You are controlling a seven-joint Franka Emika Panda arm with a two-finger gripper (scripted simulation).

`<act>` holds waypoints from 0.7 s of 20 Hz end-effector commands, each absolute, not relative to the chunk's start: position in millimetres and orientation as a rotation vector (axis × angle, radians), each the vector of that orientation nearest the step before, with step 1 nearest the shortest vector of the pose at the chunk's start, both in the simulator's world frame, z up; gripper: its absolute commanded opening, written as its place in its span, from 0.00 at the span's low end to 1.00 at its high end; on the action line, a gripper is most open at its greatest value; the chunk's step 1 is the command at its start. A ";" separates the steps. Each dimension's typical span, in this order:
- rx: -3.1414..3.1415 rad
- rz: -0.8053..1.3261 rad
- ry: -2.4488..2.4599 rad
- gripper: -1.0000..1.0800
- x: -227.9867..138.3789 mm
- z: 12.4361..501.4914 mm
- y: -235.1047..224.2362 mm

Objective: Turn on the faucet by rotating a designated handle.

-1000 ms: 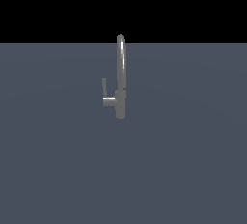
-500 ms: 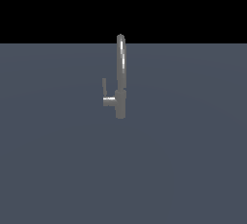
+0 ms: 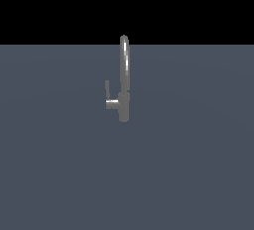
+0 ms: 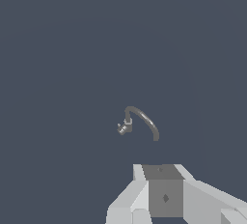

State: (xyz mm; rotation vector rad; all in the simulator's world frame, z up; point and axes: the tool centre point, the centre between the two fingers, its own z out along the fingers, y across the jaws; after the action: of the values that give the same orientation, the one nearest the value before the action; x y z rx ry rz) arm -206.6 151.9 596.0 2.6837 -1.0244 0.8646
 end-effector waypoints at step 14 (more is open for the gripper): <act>2.319 0.997 -1.332 0.00 -92.3 486.6 214.1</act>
State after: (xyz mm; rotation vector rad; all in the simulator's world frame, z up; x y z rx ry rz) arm -105.6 212.9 503.0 2.3525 -1.3031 0.9955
